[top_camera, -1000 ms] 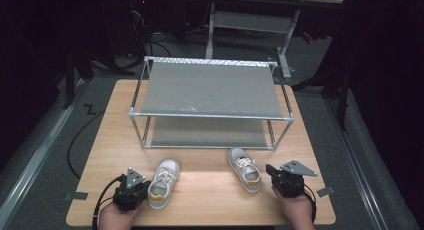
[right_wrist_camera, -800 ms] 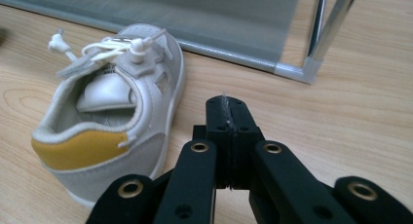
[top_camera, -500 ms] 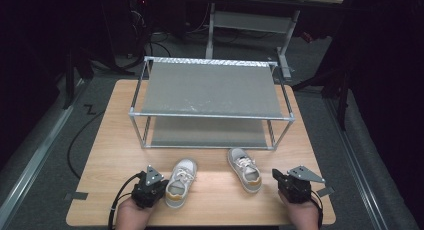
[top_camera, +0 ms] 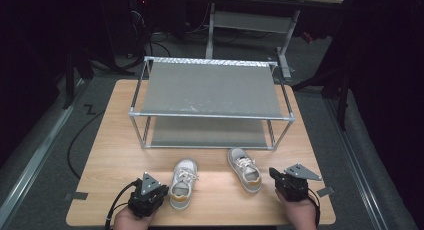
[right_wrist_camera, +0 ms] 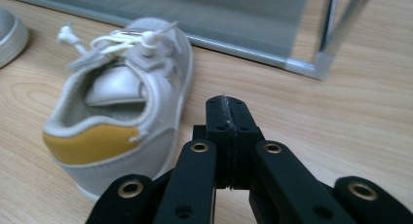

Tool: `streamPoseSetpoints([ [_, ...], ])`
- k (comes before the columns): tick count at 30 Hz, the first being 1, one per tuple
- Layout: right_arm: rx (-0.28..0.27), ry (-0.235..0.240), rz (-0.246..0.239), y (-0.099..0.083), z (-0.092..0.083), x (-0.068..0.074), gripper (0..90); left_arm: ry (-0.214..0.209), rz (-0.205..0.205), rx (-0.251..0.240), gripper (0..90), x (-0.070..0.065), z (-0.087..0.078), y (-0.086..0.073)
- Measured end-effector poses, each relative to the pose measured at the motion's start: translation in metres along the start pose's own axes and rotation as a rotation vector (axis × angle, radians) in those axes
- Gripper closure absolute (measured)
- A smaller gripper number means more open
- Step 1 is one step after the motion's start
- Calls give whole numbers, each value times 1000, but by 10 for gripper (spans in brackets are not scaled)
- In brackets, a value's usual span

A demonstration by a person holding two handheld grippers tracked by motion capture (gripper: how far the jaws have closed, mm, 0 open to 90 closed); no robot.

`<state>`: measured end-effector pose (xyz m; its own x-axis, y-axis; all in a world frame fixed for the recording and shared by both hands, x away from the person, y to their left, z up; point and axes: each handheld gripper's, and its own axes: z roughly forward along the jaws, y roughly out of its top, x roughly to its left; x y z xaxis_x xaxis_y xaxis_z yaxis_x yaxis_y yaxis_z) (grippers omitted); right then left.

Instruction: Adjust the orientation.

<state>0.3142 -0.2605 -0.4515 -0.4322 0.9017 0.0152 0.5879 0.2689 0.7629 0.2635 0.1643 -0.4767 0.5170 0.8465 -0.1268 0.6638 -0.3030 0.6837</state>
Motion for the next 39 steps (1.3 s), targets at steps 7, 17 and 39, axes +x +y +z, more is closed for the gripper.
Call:
streamPoseSetpoints([
  [7,-4,28,-32,4,4,5,898,-7,5,8,887,-2,8,5],
  [17,-9,44,-28,3,2,3,898,-50,28,-10,886,-23,30,20],
  [39,23,93,-41,16,24,14,899,-64,-63,-68,884,-53,76,55],
])
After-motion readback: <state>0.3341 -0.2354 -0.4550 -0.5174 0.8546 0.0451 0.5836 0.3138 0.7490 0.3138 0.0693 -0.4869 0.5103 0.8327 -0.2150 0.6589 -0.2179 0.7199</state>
